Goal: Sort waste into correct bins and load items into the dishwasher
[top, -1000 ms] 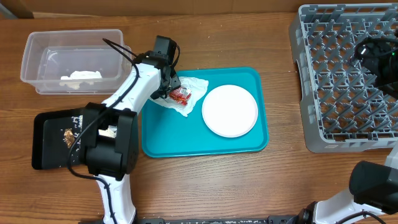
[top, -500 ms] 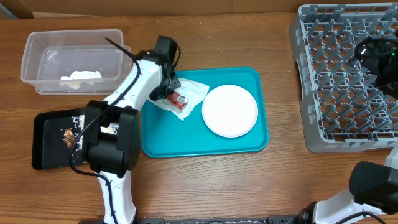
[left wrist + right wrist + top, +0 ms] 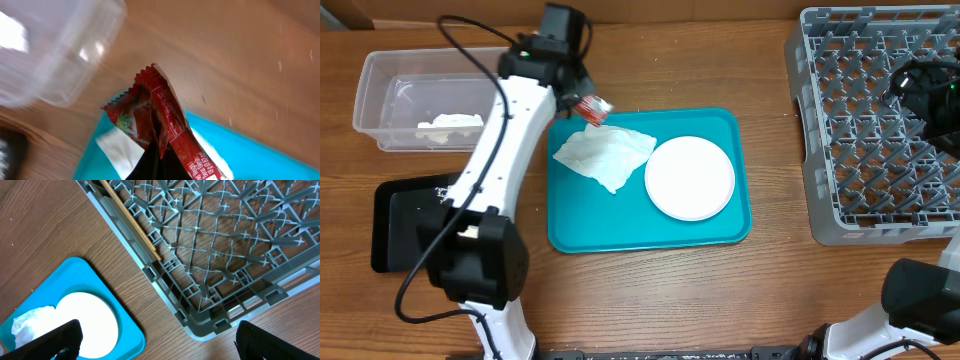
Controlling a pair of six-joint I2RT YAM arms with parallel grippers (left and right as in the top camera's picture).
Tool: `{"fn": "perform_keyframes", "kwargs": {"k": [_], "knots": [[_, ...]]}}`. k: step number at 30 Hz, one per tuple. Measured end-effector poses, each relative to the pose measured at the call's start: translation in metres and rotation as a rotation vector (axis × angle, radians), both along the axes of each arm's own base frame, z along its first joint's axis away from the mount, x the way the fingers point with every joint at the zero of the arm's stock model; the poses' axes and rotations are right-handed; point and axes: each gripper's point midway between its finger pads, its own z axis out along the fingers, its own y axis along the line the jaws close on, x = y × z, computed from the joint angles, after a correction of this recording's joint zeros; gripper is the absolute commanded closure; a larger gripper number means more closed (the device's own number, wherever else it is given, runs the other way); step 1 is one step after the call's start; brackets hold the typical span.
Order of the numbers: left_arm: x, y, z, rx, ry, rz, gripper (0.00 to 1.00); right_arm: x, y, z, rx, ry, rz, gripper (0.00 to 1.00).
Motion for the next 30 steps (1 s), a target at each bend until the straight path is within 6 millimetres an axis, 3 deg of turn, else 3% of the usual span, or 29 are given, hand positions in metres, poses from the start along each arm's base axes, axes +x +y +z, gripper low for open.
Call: {"fn": "perform_keyframes", "kwargs": {"k": [6, 10, 11, 12, 13, 14, 15, 16, 20, 23, 27, 30], "knots": [[0.022, 0.092, 0.018, 0.096, -0.113, 0.209, 0.96, 0.0, 0.0, 0.0, 0.0, 0.001, 0.0, 0.0], [0.023, 0.15, 0.026, 0.125, -0.16, 0.334, 0.96, 0.0, 0.0, 0.0, 0.0, 0.0, 0.0, 0.0], [0.022, 0.165, 0.028, 0.131, -0.169, 0.363, 0.91, 0.0, 0.0, 0.0, 0.0, 0.0, 0.0, 0.0], [0.022, 0.174, 0.029, 0.136, -0.173, 0.379, 0.82, 0.0, 0.0, 0.0, 0.0, -0.001, 0.0, 0.0], [0.02, 0.183, 0.03, 0.141, -0.177, 0.396, 0.63, 0.0, 0.0, 0.0, 0.0, 0.0, 0.0, 0.0], [0.019, 0.192, 0.031, 0.145, -0.182, 0.415, 0.39, 0.0, 0.0, 0.0, 0.0, 0.0, 0.0, 0.0], [0.018, 0.198, 0.031, 0.145, -0.184, 0.428, 0.04, 0.0, 0.0, 0.0, 0.0, 0.0, 0.0, 0.0], [0.016, 0.204, 0.032, 0.148, -0.186, 0.442, 0.0, 0.0, 0.0, 0.0, 0.0, 0.0, 0.0, 0.0], [0.011, 0.216, 0.03, 0.143, -0.176, 0.464, 0.0, 0.0, 0.0, 0.0, 0.0, 0.0, 0.0, 0.0], [0.009, 0.213, 0.025, 0.113, -0.154, 0.447, 0.0, 0.0, 0.0, 0.0, 0.0, 0.001, 0.0, 0.0], [0.01, 0.185, 0.013, -0.002, -0.1, 0.332, 0.0, 0.0, 0.0, 0.0, 0.0, 0.0, 0.0, 0.0], [0.006, 0.152, 0.003, -0.099, -0.041, 0.217, 0.0, 0.0, 0.0, 0.0, -0.001, 0.0, 0.001, 0.0]]}}
